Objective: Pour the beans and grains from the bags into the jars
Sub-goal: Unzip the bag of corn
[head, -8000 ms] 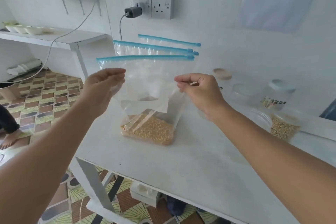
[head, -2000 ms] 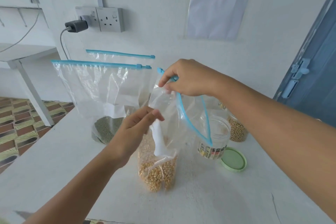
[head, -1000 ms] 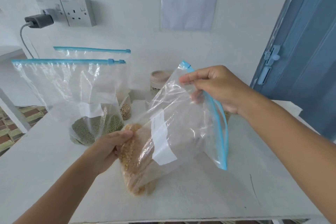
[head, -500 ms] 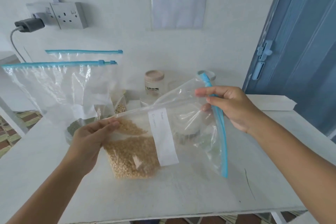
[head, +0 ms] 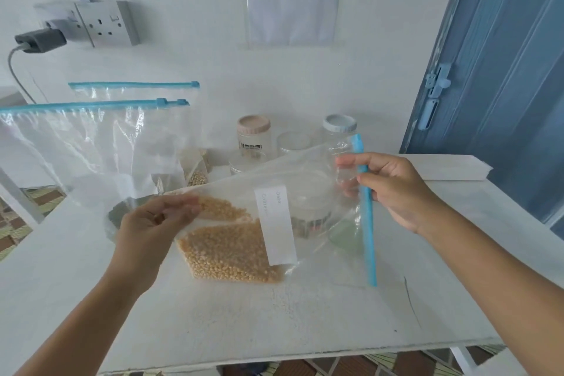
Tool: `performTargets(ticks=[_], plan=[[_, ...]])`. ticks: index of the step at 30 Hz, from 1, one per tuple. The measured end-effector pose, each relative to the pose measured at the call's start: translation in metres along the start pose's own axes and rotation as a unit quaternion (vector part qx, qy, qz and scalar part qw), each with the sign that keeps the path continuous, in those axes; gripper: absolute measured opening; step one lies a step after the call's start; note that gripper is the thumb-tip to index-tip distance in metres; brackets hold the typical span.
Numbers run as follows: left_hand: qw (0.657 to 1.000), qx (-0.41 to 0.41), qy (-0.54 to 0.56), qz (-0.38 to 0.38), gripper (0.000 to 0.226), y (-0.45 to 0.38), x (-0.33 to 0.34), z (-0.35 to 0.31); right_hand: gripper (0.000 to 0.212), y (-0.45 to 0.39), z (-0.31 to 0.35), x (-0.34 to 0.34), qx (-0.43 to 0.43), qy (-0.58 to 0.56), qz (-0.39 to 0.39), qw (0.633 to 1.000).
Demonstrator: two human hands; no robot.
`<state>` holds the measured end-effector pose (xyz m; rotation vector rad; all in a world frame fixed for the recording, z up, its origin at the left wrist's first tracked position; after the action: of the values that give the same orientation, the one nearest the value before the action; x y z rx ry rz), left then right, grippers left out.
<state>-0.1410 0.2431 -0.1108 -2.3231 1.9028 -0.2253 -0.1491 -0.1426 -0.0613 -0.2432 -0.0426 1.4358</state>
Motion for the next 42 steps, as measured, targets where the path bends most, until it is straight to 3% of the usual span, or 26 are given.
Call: performTargets(ticks=[7, 15, 26, 30, 36, 38, 42], plan=[[0.999, 0.019, -0.047, -0.009, 0.021, 0.003, -0.007, 0.002, 0.028, 0.001, -0.004, 0.003, -0.003, -0.039, 0.010, 0.999], [0.994, 0.049, -0.099, 0.009, 0.026, 0.014, -0.009, -0.009, 0.027, 0.008, -0.016, 0.000, 0.002, -0.051, -0.002, 0.999], [0.992, 0.081, -0.088, -0.037, 0.030, 0.019, -0.015, -0.013, 0.033, -0.006, -0.006, 0.012, 0.001, -0.046, -0.025, 0.999], [0.996, 0.053, -0.064, -0.019, 0.044, 0.022, -0.022, -0.011, 0.033, -0.002, -0.010, 0.007, 0.011, -0.049, -0.017, 0.999], [0.994, -0.052, -0.002, -0.096, 0.026, 0.012, -0.033, -0.002, 0.031, 0.003, -0.016, 0.008, 0.023, -0.075, 0.007, 0.997], [0.994, -0.089, -0.002, -0.070, 0.020, 0.005, -0.034, 0.003, 0.031, 0.004, -0.016, 0.009, 0.022, -0.083, 0.012, 0.996], [0.992, -0.120, -0.019, -0.018, 0.033, 0.002, -0.035, 0.009, 0.032, 0.005, -0.016, 0.010, 0.018, -0.067, 0.027, 0.997]])
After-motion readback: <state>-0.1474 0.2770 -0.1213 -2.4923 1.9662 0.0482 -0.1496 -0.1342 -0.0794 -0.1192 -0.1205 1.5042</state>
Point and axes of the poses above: each hand's wrist, its own y-axis away from the middle knuckle, its own x-axis out of the palm, z = x × y, the point moved 4 cm from there along -y, towards the middle knuckle, and after that the axes turned 5 degrees about -z, right-handed, at the moved point
